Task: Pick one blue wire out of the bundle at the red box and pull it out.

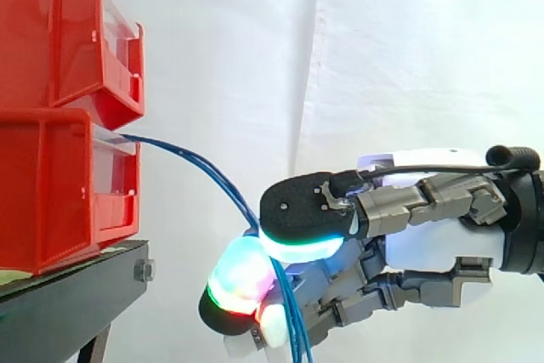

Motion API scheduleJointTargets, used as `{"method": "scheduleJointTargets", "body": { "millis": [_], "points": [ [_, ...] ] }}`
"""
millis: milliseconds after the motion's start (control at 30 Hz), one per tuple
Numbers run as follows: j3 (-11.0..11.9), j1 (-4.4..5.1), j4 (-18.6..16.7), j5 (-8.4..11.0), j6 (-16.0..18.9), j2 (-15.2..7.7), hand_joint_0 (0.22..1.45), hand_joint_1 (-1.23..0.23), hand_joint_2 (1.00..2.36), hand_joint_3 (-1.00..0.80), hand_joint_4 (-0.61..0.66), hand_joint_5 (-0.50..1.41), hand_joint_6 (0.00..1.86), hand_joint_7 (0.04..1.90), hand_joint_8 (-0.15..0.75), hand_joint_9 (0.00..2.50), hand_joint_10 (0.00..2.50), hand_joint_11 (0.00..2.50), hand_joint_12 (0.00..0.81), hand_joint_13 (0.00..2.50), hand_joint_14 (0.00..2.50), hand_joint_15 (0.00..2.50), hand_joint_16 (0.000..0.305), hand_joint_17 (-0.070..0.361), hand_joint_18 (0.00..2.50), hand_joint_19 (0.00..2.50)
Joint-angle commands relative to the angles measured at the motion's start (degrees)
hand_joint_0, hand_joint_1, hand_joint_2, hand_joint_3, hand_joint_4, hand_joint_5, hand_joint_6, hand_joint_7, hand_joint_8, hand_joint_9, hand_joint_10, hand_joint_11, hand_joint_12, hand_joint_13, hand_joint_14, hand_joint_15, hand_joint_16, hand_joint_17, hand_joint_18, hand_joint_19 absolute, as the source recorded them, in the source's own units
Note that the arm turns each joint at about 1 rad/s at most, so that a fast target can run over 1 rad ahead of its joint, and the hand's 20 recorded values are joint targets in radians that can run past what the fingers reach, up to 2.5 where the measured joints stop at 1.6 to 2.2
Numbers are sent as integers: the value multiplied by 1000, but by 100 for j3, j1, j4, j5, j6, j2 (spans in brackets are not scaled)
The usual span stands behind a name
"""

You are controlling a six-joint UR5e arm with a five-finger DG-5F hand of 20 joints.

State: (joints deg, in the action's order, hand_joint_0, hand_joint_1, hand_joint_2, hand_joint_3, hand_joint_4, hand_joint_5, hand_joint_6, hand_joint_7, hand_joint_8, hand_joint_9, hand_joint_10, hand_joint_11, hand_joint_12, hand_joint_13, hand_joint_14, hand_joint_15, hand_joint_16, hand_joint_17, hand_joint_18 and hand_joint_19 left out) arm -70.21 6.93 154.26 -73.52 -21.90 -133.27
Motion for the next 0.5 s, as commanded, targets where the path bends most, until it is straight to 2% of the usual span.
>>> {"method": "scheduleJointTargets", "body": {
  "millis": [0, 133, 467],
  "points": [
    [7, -7, 25, -14, -7, 29, 564, -656, 1135, -82, 300, -97, 677, 962, 327, 942, 16, 441, 439, 580, 13, 292, 77, 173, 454, 449],
    [7, 2, 25, -14, -7, 29, 539, -661, 1245, -87, 321, -117, 775, 784, 329, 947, 16, 442, 444, 586, 11, 292, 78, 176, 462, 453],
    [25, -16, 25, -22, 2, 64, 513, -657, 1313, -109, 326, -126, 830, 755, 338, 967, 18, 465, 451, 594, 11, 296, 80, 179, 468, 448]
  ]
}}
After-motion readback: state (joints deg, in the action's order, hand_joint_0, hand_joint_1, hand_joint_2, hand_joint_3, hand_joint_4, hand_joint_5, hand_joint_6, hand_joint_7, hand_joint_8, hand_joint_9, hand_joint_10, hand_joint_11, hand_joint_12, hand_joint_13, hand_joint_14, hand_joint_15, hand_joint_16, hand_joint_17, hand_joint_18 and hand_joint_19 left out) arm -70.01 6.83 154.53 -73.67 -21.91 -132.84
